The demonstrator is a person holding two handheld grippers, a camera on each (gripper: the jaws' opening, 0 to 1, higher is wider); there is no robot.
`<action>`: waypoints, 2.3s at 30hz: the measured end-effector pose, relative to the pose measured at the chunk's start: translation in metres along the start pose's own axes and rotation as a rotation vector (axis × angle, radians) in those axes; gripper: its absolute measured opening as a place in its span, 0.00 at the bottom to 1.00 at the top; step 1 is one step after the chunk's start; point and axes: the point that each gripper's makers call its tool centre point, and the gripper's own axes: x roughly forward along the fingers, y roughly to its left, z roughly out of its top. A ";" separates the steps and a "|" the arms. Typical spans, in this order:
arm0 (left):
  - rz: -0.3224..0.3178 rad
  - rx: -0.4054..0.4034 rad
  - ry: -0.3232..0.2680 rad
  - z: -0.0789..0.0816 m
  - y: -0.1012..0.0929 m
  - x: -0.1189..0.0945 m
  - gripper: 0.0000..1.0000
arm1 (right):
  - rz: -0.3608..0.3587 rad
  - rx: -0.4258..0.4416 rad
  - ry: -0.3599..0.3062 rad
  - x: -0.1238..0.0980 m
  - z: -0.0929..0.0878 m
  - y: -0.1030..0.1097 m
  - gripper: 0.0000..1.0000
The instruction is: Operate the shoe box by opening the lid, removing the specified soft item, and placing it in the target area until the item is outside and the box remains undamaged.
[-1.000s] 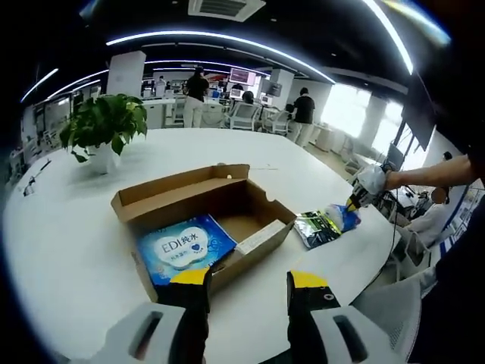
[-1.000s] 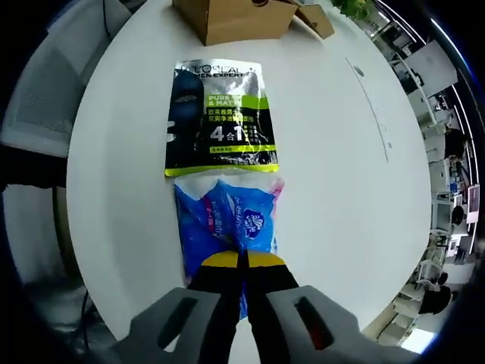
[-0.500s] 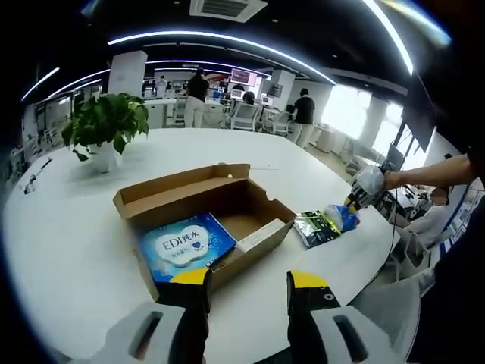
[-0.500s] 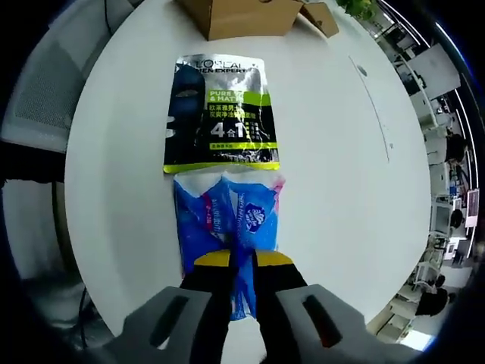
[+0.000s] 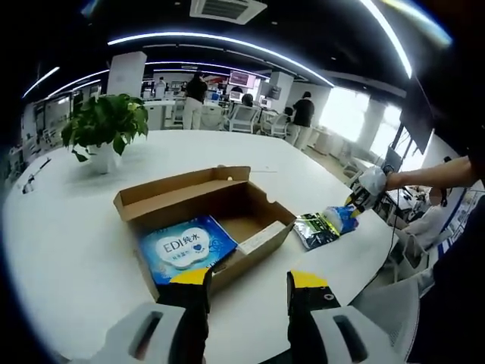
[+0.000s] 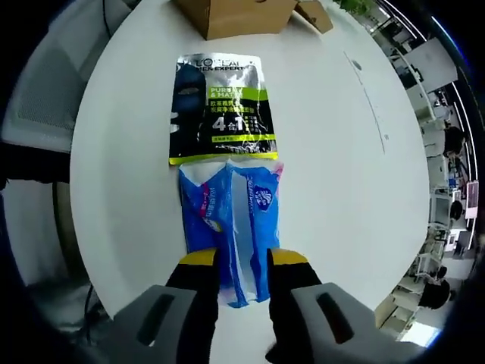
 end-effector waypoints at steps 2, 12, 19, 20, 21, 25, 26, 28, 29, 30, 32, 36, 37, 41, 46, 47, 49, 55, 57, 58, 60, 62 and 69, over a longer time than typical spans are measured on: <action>-0.003 -0.006 -0.006 0.001 0.001 -0.001 0.40 | 0.017 0.055 -0.062 -0.005 0.009 0.002 0.24; -0.006 -0.011 -0.023 0.005 0.014 -0.010 0.40 | -0.004 0.244 -0.153 -0.020 0.022 0.000 0.26; 0.008 -0.035 -0.038 0.001 0.023 -0.022 0.40 | -0.005 0.444 -0.276 -0.026 0.044 0.006 0.29; 0.008 -0.038 -0.040 0.000 0.024 -0.024 0.40 | -0.003 0.471 -0.302 -0.029 0.050 0.007 0.31; 0.009 -0.040 -0.040 -0.001 0.024 -0.025 0.40 | 0.002 0.506 -0.339 -0.032 0.058 0.009 0.33; 0.014 -0.047 -0.040 -0.004 0.028 -0.030 0.40 | 0.000 0.581 -0.426 -0.040 0.076 0.010 0.36; 0.016 -0.048 -0.042 -0.004 0.029 -0.031 0.40 | 0.000 0.615 -0.458 -0.043 0.083 0.010 0.36; 0.016 -0.052 -0.045 -0.004 0.030 -0.032 0.40 | 0.009 0.651 -0.515 -0.049 0.097 0.010 0.38; 0.016 -0.052 -0.046 -0.003 0.031 -0.033 0.40 | 0.007 0.664 -0.531 -0.051 0.101 0.010 0.39; 0.017 -0.052 -0.048 -0.003 0.031 -0.033 0.40 | -0.001 0.671 -0.548 -0.055 0.106 0.009 0.40; 0.017 -0.052 -0.051 -0.002 0.033 -0.034 0.40 | 0.001 0.693 -0.579 -0.060 0.117 0.008 0.41; 0.020 -0.058 -0.060 0.000 0.037 -0.034 0.40 | 0.006 0.728 -0.657 -0.071 0.141 0.003 0.45; 0.020 -0.059 -0.062 0.001 0.038 -0.034 0.40 | 0.004 0.724 -0.658 -0.072 0.145 0.002 0.45; 0.017 -0.058 -0.066 0.003 0.040 -0.032 0.40 | 0.015 0.711 -0.688 -0.077 0.165 0.001 0.47; 0.017 -0.062 -0.070 0.004 0.043 -0.029 0.41 | 0.037 0.711 -0.739 -0.085 0.191 0.002 0.49; 0.016 -0.060 -0.069 0.004 0.043 -0.029 0.41 | 0.044 0.705 -0.744 -0.084 0.196 0.002 0.49; 0.014 -0.057 -0.068 0.004 0.044 -0.028 0.41 | 0.050 0.687 -0.752 -0.084 0.203 0.004 0.50; 0.011 -0.060 -0.070 0.006 0.046 -0.027 0.41 | 0.081 0.660 -0.764 -0.083 0.222 0.010 0.50; 0.010 -0.062 -0.072 0.007 0.047 -0.027 0.41 | 0.091 0.658 -0.766 -0.082 0.226 0.011 0.50; 0.011 -0.063 -0.072 0.007 0.048 -0.027 0.41 | 0.094 0.655 -0.767 -0.081 0.228 0.011 0.50; 0.012 -0.063 -0.073 0.007 0.049 -0.027 0.41 | 0.099 0.653 -0.768 -0.081 0.232 0.012 0.50; 0.013 -0.064 -0.074 0.008 0.050 -0.027 0.41 | 0.106 0.654 -0.770 -0.080 0.234 0.012 0.49; 0.013 -0.069 -0.080 0.010 0.052 -0.024 0.41 | 0.131 0.645 -0.781 -0.076 0.254 0.015 0.48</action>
